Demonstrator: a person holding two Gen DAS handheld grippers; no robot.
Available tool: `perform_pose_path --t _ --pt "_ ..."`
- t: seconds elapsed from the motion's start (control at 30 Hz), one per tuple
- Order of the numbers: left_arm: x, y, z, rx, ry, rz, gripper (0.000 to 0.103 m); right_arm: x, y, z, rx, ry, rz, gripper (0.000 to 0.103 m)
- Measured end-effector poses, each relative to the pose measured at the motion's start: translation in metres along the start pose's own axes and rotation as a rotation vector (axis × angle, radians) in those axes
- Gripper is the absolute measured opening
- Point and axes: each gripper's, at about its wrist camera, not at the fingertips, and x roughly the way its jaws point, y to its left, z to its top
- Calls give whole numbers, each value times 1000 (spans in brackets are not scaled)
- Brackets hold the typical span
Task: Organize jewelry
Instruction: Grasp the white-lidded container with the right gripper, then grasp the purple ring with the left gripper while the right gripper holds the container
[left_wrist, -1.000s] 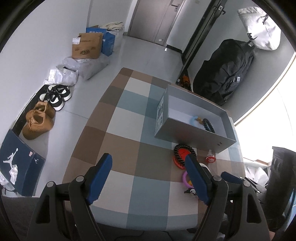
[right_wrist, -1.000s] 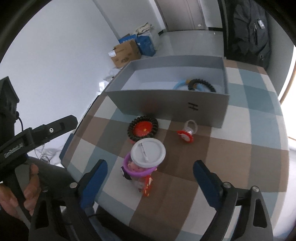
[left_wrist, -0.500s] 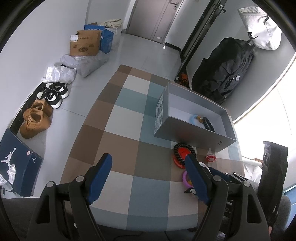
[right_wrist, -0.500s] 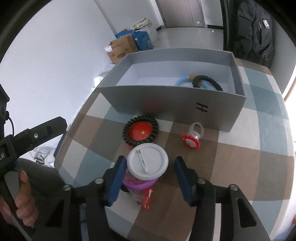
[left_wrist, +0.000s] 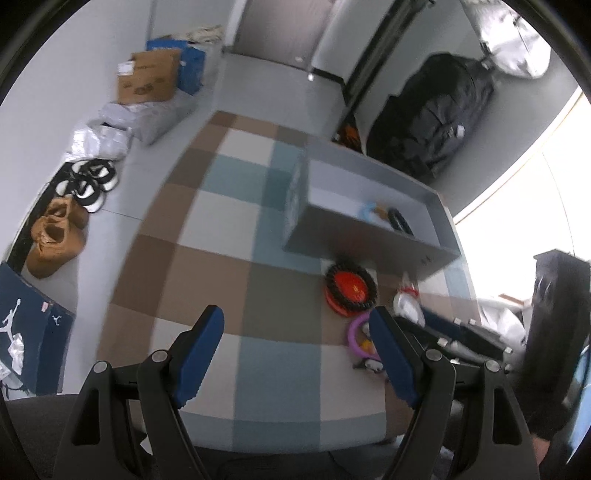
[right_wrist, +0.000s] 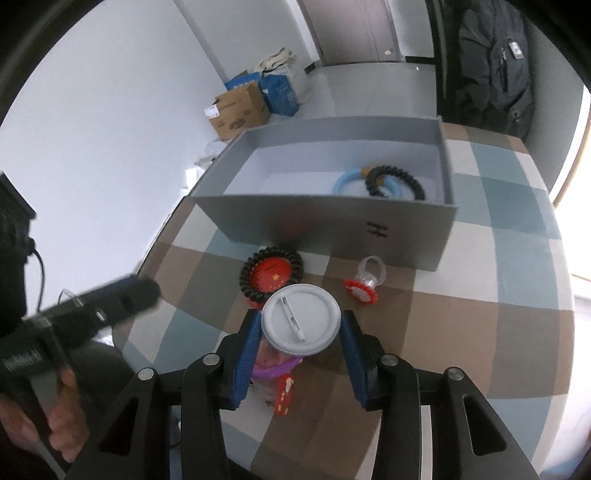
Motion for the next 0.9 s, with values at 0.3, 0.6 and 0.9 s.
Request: perform_pose_path --t 0.3,0.6,0.9 --pt "21 -23 -13 91 100 -42 77 -30 -21 3 31 -57 -37 42" --pt "27 -49 -22 163 133 -74 77 -50 -33 2 59 -94 -34 42" --pt "44 -61 -21 180 176 -33 77 -57 -39 0 67 -108 -34 42"
